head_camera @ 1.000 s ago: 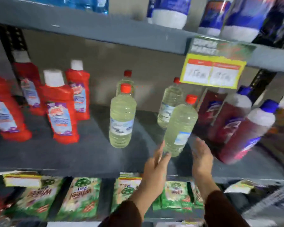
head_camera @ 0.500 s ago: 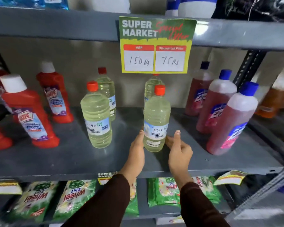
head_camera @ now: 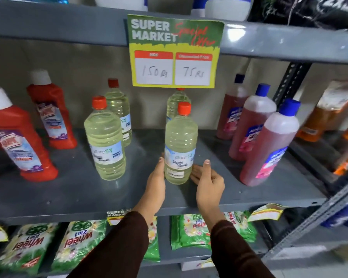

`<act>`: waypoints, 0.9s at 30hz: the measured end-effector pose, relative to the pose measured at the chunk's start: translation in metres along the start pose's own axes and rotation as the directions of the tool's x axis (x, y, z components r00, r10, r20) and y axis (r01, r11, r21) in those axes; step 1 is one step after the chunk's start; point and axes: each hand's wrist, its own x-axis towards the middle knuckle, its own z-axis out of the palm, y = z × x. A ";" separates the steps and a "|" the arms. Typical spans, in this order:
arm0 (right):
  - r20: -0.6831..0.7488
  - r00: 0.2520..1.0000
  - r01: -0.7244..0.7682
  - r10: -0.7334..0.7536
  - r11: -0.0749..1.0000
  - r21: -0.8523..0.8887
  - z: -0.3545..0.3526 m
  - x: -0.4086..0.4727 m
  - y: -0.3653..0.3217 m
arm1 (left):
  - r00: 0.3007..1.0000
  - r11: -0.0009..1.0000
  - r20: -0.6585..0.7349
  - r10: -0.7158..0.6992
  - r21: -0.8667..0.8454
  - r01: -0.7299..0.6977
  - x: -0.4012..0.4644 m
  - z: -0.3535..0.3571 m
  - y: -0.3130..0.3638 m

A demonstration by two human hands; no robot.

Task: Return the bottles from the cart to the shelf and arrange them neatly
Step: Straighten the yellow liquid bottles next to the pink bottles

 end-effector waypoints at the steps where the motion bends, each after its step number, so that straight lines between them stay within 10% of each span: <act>1: -0.013 1.000 0.014 -0.015 0.999 -0.043 -0.009 -0.003 0.000 | 1.000 1.000 -0.011 0.000 -0.004 -0.001 -0.002 0.000 -0.002; 6: -0.294 0.920 0.246 -0.261 0.965 -0.087 -0.103 -0.012 -0.001 | 0.998 0.999 -0.046 0.044 -0.002 -0.044 -0.004 -0.001 -0.004; 15: 0.129 0.991 0.079 -0.038 0.939 -0.334 -0.167 0.099 -0.025 | 0.994 0.997 -0.085 0.071 -0.003 -0.072 -0.004 0.003 -0.004; 27: -0.113 0.980 0.081 -0.162 0.854 -0.514 -0.144 0.088 -0.015 | 0.996 0.998 -0.058 -0.065 -0.008 0.065 -0.007 -0.001 0.001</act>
